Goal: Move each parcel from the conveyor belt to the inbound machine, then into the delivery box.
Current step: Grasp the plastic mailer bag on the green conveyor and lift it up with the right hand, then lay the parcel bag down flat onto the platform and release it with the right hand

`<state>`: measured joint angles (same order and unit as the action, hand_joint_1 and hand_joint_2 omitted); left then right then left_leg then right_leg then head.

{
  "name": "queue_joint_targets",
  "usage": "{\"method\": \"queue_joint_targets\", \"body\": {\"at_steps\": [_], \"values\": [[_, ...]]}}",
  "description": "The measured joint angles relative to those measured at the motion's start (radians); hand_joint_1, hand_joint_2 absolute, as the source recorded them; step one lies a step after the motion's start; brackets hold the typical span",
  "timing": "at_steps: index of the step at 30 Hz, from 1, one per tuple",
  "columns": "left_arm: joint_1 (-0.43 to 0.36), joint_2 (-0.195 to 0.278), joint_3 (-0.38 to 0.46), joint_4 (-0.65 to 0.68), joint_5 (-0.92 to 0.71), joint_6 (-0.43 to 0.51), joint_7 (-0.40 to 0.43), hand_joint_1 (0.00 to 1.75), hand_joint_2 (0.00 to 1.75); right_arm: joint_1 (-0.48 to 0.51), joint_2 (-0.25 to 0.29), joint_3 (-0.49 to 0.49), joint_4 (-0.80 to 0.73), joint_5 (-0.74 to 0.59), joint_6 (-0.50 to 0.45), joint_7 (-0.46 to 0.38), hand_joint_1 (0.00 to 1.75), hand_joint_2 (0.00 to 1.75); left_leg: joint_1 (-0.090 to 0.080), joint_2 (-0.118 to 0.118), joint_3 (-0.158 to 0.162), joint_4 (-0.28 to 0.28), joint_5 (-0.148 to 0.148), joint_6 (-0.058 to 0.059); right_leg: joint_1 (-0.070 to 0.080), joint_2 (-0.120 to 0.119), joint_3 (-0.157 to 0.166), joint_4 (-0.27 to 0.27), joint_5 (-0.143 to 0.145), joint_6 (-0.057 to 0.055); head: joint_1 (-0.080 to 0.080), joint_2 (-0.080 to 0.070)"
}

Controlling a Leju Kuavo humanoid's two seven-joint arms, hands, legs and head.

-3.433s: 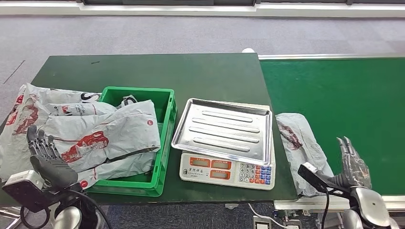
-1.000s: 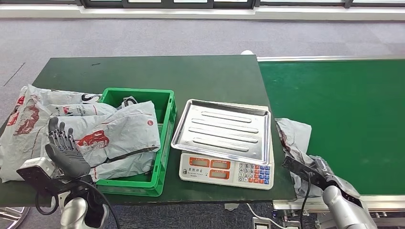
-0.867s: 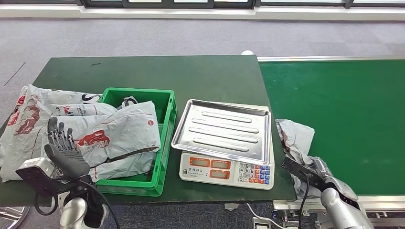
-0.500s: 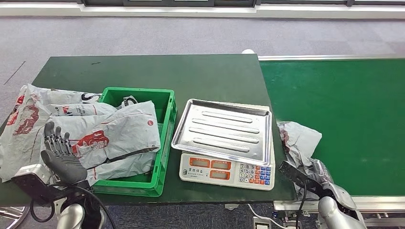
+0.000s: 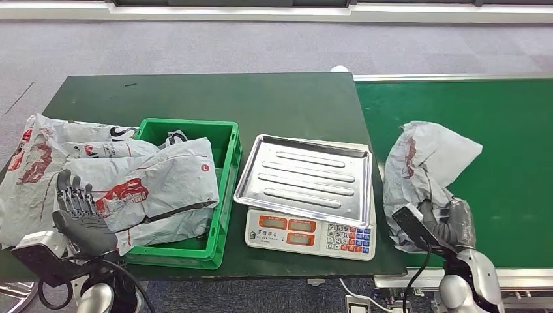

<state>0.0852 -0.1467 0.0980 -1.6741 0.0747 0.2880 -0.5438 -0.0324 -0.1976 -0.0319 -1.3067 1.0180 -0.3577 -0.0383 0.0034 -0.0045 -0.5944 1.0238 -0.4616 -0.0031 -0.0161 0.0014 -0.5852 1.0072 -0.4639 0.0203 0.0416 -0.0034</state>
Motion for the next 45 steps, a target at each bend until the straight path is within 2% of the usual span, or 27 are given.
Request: {"method": "queue_joint_targets", "body": {"at_steps": [5,10,29,36,45], "values": [[0.0,0.0,0.0,0.001,0.002,0.0,-0.004,0.0,0.0,0.061,0.024,-0.018,-0.191,0.004,-0.023,-0.016,1.75,1.75,0.0,0.0,0.0,0.0,0.0,0.0,0.0,0.0,0.0,0.0,0.0,0.0,0.0,0.0],[0.0,0.0,0.0,0.001,0.011,-0.001,-0.009,0.0,0.0,0.099,0.035,-0.021,-0.287,0.005,-0.035,-0.018,1.75,1.75,0.0,0.0,0.0,0.0,0.0,0.0,-0.001,0.0,0.001,0.0,0.0,0.0,0.0,0.0],[-0.001,0.0,0.0,0.009,0.015,-0.008,-0.016,0.0,0.0,0.122,0.054,-0.021,-0.383,0.018,-0.053,-0.012,1.75,1.75,0.0,0.0,0.001,0.0,0.0,0.0,-0.001,0.0,0.001,0.0,0.0,0.0,0.0,0.0],[-0.027,0.0,-0.004,0.032,0.02,-0.019,-0.015,0.0,0.0,0.044,0.06,-0.014,-0.321,-0.011,-0.037,-0.053,1.75,1.75,0.0,0.001,0.001,0.0,0.0,0.0,0.0,0.001,0.002,0.0,0.001,0.0,0.0,0.0],[-0.07,0.0,-0.046,0.069,0.019,-0.012,0.003,0.0,0.0,-0.134,0.126,0.085,-0.071,-0.094,0.025,-0.103,1.75,1.75,0.0,0.001,0.002,0.0,0.002,-0.001,0.0,0.0,0.002,0.0,0.002,-0.001,0.0,0.0]]}}
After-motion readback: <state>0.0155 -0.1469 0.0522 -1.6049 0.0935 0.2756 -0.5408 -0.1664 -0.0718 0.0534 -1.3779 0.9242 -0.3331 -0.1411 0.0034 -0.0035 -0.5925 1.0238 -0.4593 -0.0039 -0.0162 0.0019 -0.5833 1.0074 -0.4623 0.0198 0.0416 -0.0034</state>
